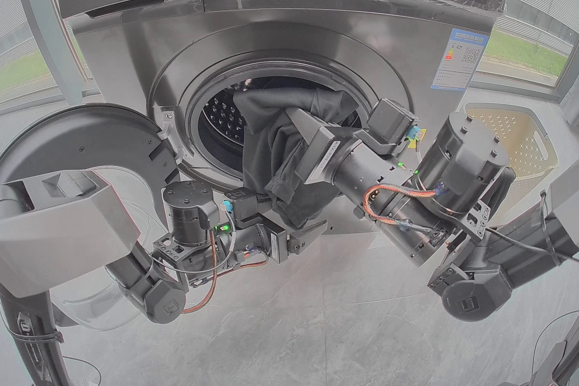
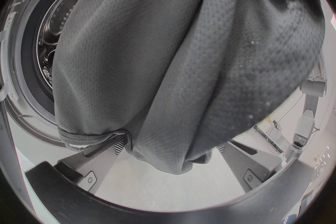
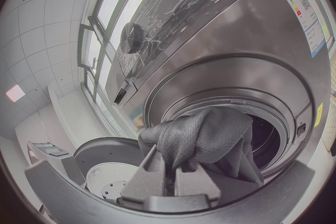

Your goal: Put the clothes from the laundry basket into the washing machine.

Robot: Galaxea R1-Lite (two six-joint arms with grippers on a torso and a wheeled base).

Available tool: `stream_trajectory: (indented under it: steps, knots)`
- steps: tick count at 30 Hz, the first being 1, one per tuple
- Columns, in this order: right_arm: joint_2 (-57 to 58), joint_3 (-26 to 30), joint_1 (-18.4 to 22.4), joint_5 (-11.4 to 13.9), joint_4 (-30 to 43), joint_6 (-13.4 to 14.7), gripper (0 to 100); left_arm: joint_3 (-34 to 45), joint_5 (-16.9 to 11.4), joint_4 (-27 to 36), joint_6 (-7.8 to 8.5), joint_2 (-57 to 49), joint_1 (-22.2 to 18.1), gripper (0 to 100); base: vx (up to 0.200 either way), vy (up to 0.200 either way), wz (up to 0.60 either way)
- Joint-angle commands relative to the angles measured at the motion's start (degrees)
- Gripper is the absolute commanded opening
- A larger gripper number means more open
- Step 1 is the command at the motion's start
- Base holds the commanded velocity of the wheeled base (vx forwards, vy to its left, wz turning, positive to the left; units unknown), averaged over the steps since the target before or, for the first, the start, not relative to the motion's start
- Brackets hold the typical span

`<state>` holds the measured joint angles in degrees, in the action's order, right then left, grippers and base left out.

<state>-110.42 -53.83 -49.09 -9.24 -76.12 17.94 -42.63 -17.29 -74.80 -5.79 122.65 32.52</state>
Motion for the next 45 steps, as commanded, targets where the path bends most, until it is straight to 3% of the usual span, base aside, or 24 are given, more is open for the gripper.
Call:
stream_trajectory:
  steps: [1,12,18,19,28,33,37,38,45]
  knots:
    - [0.0,0.0,0.0,0.0,-0.1,0.0,0,-0.7,0.1,-0.2,-0.01,0.6,0.0,100,0.0,0.0,0.0]
    - [-0.4,0.0,0.2,-0.1,-0.1,-0.1,0,-0.4,1.5,-2.3,-0.63,-2.4,0.6,100,0.0,0.0,0.0]
    - [-0.7,-0.2,0.1,-0.1,-0.1,-0.1,0,-1.1,3.8,-3.2,-0.89,-0.7,0.7,100,0.0,0.0,0.0]
    - [-0.7,-0.1,0.2,-0.1,-0.1,-0.1,0,-1.1,3.8,-3.9,-0.89,-0.1,0.8,0,0.0,0.0,0.0]
    - [-0.6,0.4,0.5,-0.1,-0.3,-0.1,0,0.5,3.8,-7.8,-0.8,-0.2,1.4,0,0.0,0.0,0.0]
    - [-0.6,2.4,0.2,0.0,-0.3,-0.2,0,6.8,3.8,-11.2,-0.45,-4.3,3.6,0,0.0,0.0,0.0]
    - [-0.6,5.6,0.0,0.4,-0.5,-1.6,0,14.1,3.7,-14.2,-0.19,-8.2,7.7,0,0.0,0.0,0.0]
    - [-0.6,5.5,0.0,0.5,-0.7,-1.6,100,14.5,3.8,-14.3,-0.19,-8.7,8.3,0,0.0,0.0,0.0]
    - [-0.2,6.2,0.4,0.3,-2.3,-1.6,100,13.4,3.8,-14.2,-0.45,-9.7,7.9,0,0.0,0.0,0.0]
